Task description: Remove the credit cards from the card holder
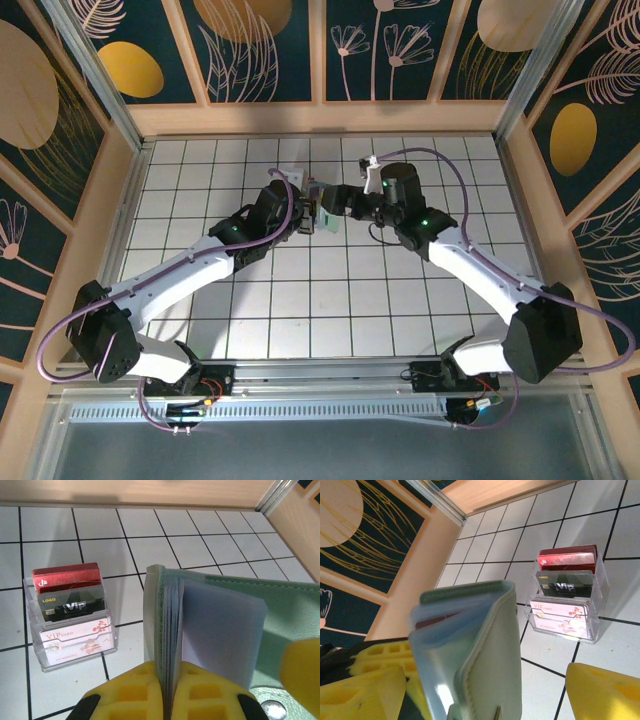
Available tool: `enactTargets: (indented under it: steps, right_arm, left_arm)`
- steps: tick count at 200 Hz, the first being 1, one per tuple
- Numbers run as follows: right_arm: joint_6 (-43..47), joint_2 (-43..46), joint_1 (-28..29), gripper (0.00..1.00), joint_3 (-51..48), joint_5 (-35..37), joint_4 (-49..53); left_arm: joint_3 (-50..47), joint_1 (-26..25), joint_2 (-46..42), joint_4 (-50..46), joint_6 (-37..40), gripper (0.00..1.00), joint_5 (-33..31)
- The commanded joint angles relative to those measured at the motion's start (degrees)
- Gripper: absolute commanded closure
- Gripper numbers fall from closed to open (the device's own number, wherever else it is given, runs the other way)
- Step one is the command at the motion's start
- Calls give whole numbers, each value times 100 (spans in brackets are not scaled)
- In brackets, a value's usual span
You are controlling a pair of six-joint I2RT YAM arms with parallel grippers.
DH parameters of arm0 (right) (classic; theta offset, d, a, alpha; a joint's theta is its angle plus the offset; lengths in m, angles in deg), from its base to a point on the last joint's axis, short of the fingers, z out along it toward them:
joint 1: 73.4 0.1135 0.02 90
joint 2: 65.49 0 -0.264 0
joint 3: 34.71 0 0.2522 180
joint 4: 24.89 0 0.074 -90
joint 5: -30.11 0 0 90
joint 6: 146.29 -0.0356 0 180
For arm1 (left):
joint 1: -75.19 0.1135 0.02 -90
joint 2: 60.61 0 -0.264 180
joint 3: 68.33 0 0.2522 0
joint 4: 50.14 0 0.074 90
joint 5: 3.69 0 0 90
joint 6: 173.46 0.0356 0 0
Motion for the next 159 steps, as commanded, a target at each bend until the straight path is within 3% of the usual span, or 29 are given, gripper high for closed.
enactTargets:
  steps: [1,28,91,126,159]
  right_arm:
    - [-10,-159,-23,18,294,87,128]
    - [56,-384,-23,19,451,339,395]
    - [218,-179,-118,40,-73,666,773]
    - [115,269,-389,64,-565,87,380]
    - [37,494,-571,73,-848,-743,-220]
  left_arm:
    - [233,-89,90,-31,272,100,-185]
    - [258,-141,159,-70,412,100,-281]
    - [13,-142,-260,28,378,100,-818]
    - [-209,-144,-508,266,265,100,-608]
    - [-386,-137,-714,559,219,100,-146]
